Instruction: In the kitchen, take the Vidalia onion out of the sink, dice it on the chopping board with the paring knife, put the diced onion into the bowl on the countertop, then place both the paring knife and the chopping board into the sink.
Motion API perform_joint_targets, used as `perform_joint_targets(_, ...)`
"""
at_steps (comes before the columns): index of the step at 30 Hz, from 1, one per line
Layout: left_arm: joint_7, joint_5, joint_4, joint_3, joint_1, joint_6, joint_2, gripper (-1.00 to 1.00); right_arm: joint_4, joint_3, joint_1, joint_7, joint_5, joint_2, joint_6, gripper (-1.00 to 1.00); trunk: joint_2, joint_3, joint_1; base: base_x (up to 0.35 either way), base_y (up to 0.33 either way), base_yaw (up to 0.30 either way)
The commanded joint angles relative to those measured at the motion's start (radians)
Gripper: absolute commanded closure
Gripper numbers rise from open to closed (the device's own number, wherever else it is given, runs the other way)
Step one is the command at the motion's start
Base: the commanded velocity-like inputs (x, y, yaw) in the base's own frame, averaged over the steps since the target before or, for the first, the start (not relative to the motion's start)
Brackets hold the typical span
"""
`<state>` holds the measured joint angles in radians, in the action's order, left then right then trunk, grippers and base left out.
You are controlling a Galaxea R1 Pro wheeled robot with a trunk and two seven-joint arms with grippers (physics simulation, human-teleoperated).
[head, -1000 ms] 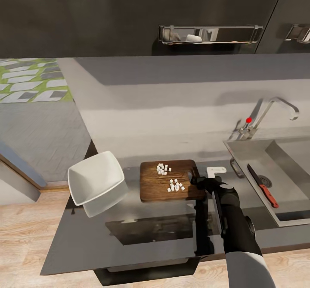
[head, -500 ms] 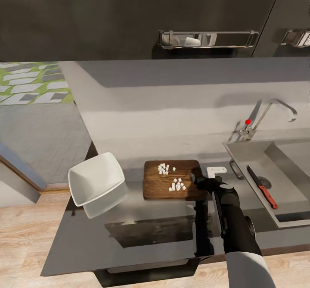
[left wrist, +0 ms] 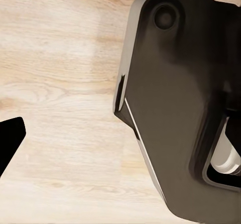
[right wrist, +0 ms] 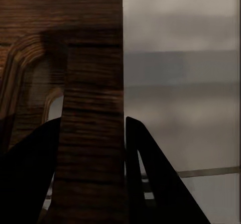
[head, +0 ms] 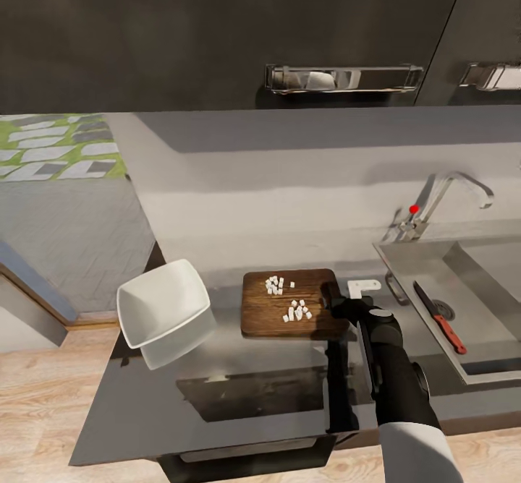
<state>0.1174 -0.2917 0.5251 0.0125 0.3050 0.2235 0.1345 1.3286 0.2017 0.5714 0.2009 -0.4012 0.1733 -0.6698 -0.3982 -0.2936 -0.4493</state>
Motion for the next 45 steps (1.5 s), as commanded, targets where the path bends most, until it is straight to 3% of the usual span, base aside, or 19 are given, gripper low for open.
perform_joint_targets(1, 0.005, -0.010, 0.001, 0.001, 0.000, 0.000, 0.001, -1.00, 0.001, 0.002, 0.001, 0.008, -0.008, 0.001, -0.003, 1.00, -0.002, 0.000, -0.001, 0.000, 0.000, 0.000)
perform_joint_targets(45, 0.005, -0.010, -0.009, 0.001, 0.000, 0.000, 0.001, -1.00, 0.005, 0.004, 0.001, 0.008, -0.008, 0.001, -0.002, 1.00, -0.002, 0.069, -0.001, 0.000, 0.000, 0.000)
